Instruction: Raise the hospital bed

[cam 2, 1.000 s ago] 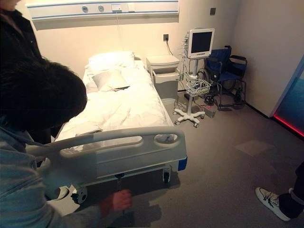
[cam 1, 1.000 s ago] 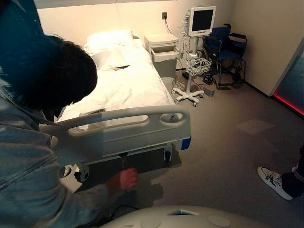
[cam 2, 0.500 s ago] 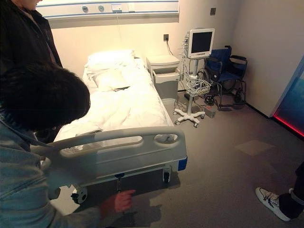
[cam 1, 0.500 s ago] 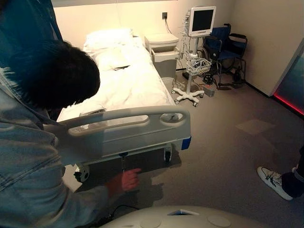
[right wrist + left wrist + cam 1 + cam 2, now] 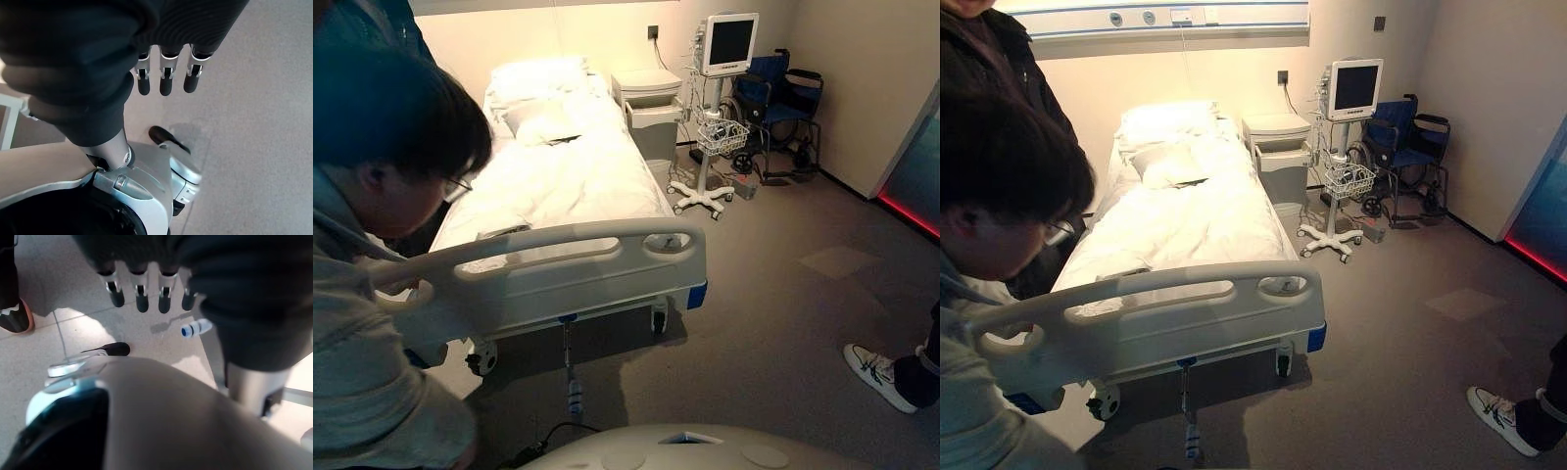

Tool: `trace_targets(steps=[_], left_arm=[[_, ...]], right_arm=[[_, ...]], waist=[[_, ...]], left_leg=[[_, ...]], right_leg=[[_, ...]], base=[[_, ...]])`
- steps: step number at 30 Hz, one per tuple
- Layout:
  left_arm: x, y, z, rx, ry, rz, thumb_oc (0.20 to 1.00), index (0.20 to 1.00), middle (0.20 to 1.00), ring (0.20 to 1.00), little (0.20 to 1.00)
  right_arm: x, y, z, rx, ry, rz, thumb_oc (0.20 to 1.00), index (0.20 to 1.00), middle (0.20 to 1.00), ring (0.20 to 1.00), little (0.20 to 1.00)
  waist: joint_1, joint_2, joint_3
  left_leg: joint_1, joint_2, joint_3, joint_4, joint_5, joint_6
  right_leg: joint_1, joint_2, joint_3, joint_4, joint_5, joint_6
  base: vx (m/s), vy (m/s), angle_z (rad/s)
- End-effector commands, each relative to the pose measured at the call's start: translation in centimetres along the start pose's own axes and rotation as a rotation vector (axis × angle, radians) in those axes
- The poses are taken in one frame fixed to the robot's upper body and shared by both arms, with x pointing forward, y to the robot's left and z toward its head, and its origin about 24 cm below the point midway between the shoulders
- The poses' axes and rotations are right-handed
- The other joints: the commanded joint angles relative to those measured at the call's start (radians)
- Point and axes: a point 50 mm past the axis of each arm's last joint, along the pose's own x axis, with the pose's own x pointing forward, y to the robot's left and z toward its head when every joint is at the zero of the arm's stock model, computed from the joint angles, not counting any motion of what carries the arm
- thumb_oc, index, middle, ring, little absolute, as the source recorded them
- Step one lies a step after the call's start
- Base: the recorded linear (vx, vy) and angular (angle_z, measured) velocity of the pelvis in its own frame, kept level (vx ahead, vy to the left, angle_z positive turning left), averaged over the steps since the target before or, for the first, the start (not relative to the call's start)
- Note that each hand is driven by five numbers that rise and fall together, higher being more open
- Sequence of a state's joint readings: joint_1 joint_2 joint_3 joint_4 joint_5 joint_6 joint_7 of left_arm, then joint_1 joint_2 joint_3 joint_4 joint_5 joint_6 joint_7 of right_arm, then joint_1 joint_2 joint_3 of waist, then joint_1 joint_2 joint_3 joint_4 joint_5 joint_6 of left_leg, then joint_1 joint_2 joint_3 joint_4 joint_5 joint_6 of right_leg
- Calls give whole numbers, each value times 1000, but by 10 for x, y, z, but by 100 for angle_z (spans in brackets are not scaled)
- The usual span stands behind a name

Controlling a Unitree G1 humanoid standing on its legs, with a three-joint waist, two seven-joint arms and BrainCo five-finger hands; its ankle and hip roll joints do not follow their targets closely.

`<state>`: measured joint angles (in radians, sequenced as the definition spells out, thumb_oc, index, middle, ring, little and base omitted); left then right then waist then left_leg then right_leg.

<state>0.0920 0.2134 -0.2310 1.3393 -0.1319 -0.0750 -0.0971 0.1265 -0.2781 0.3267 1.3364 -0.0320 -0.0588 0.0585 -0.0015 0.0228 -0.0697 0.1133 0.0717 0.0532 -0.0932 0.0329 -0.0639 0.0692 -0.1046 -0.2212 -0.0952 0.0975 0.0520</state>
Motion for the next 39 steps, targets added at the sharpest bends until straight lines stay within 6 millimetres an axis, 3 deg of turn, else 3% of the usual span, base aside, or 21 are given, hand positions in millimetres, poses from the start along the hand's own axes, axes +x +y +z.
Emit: trace_targets(steps=[1,27,39], left_arm=[[0,7,0,-6,33,12,1000,1000,1000,1000,1000],[0,10,0,-10,33,24,1000,1000,1000,1000,1000],[-1,29,25,-23,-51,111,1000,1000,1000,1000,1000]], right_arm=[[3,-4,23,-26,-41,7,1000,1000,1000,1000,1000],[3,-8,23,-18,-44,-4,1000,1000,1000,1000,1000],[1,-29,37,28,-90,-84,1000,1000,1000,1000,1000]], waist=[[30,-28,50],[30,-26,60],[17,-23,125]], left_leg=[[7,-76,-9,53,-44,51],[9,-77,-15,52,-45,53],[-70,-77,-11,50,-16,53]], right_leg=[[77,-10,-5,66,-99,50],[76,-11,-6,69,-101,51],[-10,-10,1,79,-83,50]], base=[[0,0,0],[0,0,0],[-43,7,0]])
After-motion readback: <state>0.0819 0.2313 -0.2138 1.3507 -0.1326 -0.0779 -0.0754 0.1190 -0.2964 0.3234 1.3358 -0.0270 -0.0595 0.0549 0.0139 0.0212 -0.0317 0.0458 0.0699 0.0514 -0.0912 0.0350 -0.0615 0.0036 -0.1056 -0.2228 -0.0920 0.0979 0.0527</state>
